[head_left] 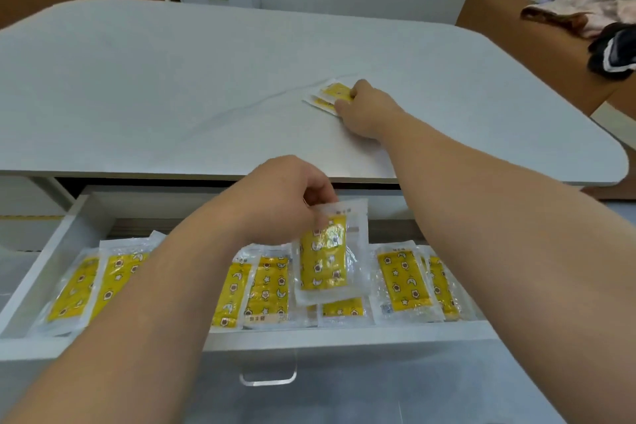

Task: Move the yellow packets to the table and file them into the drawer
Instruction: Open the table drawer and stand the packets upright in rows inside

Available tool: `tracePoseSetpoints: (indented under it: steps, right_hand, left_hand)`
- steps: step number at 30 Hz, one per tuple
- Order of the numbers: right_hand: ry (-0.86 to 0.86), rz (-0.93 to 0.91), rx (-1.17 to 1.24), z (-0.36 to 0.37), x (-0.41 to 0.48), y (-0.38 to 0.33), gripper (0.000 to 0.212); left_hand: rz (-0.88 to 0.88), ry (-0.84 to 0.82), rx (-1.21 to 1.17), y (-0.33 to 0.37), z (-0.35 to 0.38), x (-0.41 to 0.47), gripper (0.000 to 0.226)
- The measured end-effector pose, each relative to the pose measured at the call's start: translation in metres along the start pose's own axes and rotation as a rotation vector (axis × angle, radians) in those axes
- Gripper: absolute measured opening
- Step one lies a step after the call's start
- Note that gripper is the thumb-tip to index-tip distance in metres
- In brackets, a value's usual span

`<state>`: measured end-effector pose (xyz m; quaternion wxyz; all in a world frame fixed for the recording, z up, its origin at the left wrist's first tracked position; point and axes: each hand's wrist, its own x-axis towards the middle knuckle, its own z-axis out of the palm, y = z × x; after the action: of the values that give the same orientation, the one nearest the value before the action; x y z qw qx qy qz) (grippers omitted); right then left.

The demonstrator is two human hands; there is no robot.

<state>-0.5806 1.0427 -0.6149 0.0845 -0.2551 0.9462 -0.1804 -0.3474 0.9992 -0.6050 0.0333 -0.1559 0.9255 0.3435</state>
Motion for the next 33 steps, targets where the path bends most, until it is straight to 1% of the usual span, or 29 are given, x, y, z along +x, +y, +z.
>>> tracePoseSetpoints:
  steps: [2, 3, 7, 9, 10, 13, 15, 17, 18, 19, 20, 21, 22, 24, 26, 27, 28, 29, 30, 31, 32, 33]
  right_hand:
    - [0.047, 0.032, 0.045, -0.002, -0.002, -0.002, 0.041]
    - [0.063, 0.048, 0.056, -0.004, -0.003, -0.004, 0.041]
    - [0.070, 0.089, 0.080, -0.009, -0.006, -0.008, 0.059]
    - [0.079, 0.087, 0.077, -0.010, -0.004, -0.007, 0.060]
    - [0.099, 0.071, 0.074, -0.010, -0.004, -0.007, 0.057]
    - [0.199, 0.035, 0.096, -0.008, -0.001, -0.003, 0.036]
    - [0.249, 0.020, 0.100, -0.008, -0.003, -0.001, 0.029]
    - [0.294, 0.013, 0.030, -0.011, -0.009, 0.001, 0.028]
    - [0.336, 0.021, -0.011, -0.013, -0.015, 0.002, 0.027]
    - [0.391, 0.030, -0.034, -0.015, -0.021, 0.003, 0.027]
    - [0.452, 0.034, -0.027, -0.017, -0.030, 0.004, 0.027]
    - [0.504, 0.028, 0.008, -0.019, -0.040, 0.004, 0.029]
    - [0.545, 0.005, 0.053, -0.019, -0.052, 0.002, 0.030]
    - [0.602, -0.127, 0.109, -0.013, -0.080, -0.003, 0.030]
    - [0.647, -0.347, 0.134, 0.002, -0.111, -0.014, 0.027]
    - [0.627, -0.452, 0.146, 0.008, -0.126, -0.020, 0.027]
    - [0.560, -0.535, 0.160, 0.014, -0.138, -0.025, 0.028]
    - [0.457, -0.583, 0.177, 0.020, -0.146, -0.029, 0.031]
    - [0.331, -0.581, 0.207, 0.022, -0.151, -0.032, 0.037]
    - [0.221, -0.537, 0.256, 0.023, -0.153, -0.033, 0.042]
    - [0.170, -0.479, 0.315, 0.023, -0.151, -0.034, 0.047]
    - [0.195, -0.426, 0.340, 0.022, -0.144, -0.034, 0.052]
  left_hand:
    - [-0.024, -0.118, 0.015, -0.003, 0.008, -0.001, 0.012]
    - [-0.034, -0.153, 0.028, -0.006, 0.013, 0.000, 0.012]
    - [-0.110, -0.193, 0.033, -0.028, 0.022, 0.007, 0.013]
    - [-0.139, -0.190, 0.097, -0.039, 0.024, 0.009, 0.014]
    - [-0.148, -0.194, 0.144, -0.044, 0.026, 0.011, 0.015]
    - [-0.183, -0.218, 0.286, -0.052, 0.034, 0.013, 0.024]
    - [-0.200, -0.179, 0.354, -0.054, 0.037, 0.014, 0.030]
    - [-0.198, -0.101, 0.366, -0.052, 0.034, 0.014, 0.039]
    - [-0.192, -0.057, 0.329, -0.050, 0.030, 0.014, 0.039]
    - [-0.183, -0.017, 0.261, -0.046, 0.023, 0.013, 0.034]
    - [-0.175, 0.005, 0.140, -0.042, 0.015, 0.011, 0.025]
    - [-0.178, 0.022, -0.038, -0.036, 0.007, 0.009, 0.018]
    - [-0.194, 0.042, -0.253, -0.030, -0.002, 0.007, 0.021]
    - [-0.211, 0.130, -0.646, -0.019, -0.021, 0.004, 0.037]
    - [-0.219, 0.216, -0.885, -0.017, -0.036, 0.004, 0.054]
    - [-0.227, 0.235, -0.983, -0.017, -0.042, 0.004, 0.060]
    - [-0.227, 0.253, -1.064, -0.020, -0.045, 0.004, 0.063]
    - [-0.210, 0.275, -1.121, -0.024, -0.047, 0.004, 0.057]
    - [-0.197, 0.317, -1.120, -0.028, -0.047, 0.004, 0.043]
    - [-0.209, 0.387, -1.012, -0.034, -0.045, 0.004, 0.024]
    - [-0.236, 0.458, -0.829, -0.041, -0.043, 0.004, 0.009]
    - [-0.261, 0.499, -0.652, -0.047, -0.042, 0.004, 0.008]
